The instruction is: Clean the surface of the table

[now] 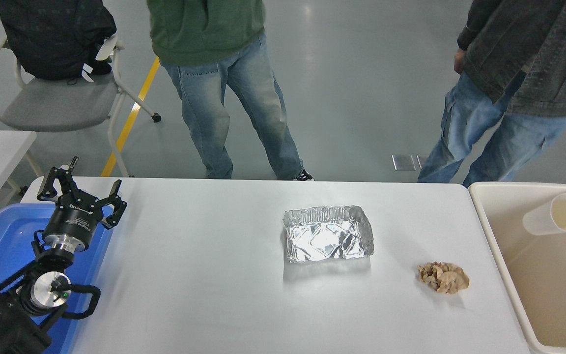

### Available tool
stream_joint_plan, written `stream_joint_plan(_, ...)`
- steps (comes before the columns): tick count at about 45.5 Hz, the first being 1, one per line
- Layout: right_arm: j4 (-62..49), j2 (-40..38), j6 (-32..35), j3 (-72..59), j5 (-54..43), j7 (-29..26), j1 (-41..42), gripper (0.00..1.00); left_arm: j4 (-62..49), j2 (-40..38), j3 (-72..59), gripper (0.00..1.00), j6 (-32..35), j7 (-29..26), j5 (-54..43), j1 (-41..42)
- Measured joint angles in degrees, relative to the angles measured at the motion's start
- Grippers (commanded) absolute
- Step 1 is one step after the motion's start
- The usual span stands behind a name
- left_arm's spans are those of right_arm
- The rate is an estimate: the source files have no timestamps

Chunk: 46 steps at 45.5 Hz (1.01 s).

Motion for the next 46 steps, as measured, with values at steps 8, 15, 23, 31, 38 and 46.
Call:
stream_joint_plan(8,-12.52,6.61,-3.15,-2.72,0.41,2.78,-1.37,0.00,0.01,0.00,0.00,0.99,0.00,0.01,-0.01,0.00)
stream_joint_plan(15,-23.50,13.28,-6.93,-8.18,3.05,5.59,-2.02,0.00,0.00,0.00,0.00,0.99,0.00,0.00,0.00,0.00)
stream_joint_plan(23,-29.85,18.12,-12.05,-15.88,9.10,6.73,-3.21,0.00,0.01,0.00,0.00,0.99,0.00,0.01,0.00,0.00)
stream_joint_plan(31,-32.74,21.12,-16.70,-23.09,15.89,7.06,-4.53,0.00,0.01,0.00,0.00,0.99,0.00,0.01,0.00,0.00)
stream_joint_plan(38,-34.47,22.86,-19.10,-26.28,19.22,7.16,-5.27,0.00,0.01,0.00,0.00,0.99,0.00,0.01,0.00,0.00)
stream_joint_plan(46,-36.31,24.11,-20.82,-27.75,21.40,7.22,-5.66,0.24,0.01,0.00,0.00,0.99,0.00,0.01,0.00,0.00)
